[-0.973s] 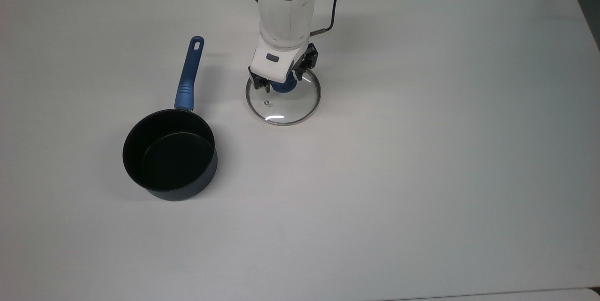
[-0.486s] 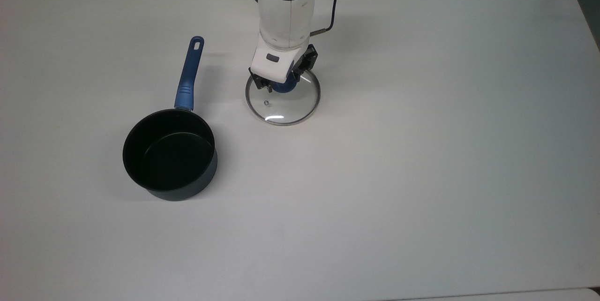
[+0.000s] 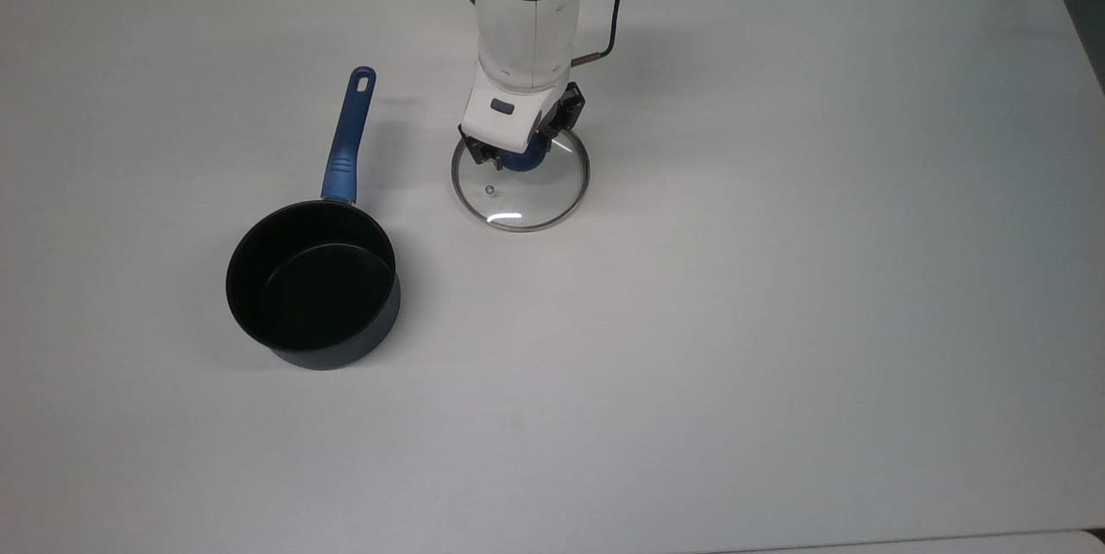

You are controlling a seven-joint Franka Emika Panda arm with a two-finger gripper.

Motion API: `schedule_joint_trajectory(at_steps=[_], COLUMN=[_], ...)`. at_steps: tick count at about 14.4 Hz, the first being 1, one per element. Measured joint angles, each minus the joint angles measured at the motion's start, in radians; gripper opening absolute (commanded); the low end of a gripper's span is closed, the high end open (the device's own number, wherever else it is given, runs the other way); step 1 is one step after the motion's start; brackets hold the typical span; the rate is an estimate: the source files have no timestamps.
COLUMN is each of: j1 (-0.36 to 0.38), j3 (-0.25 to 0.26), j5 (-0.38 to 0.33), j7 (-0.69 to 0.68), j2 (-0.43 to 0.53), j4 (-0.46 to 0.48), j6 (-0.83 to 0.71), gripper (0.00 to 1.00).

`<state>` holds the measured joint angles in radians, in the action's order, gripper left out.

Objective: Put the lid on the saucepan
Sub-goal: 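Lift the glass lid and carry it over the navy saucepan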

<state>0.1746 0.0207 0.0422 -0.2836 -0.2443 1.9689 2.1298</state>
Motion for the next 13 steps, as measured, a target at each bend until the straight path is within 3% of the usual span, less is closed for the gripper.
schedule_joint_trajectory(at_steps=[5, 13], j1=[0.0, 0.007], j3=[0.0, -0.001], j5=[0.0, 0.0], j7=[0.0, 0.0], j2=[0.003, 0.086], j4=[-0.003, -0.033], j6=[0.0, -0.046], gripper=[0.48, 0.47])
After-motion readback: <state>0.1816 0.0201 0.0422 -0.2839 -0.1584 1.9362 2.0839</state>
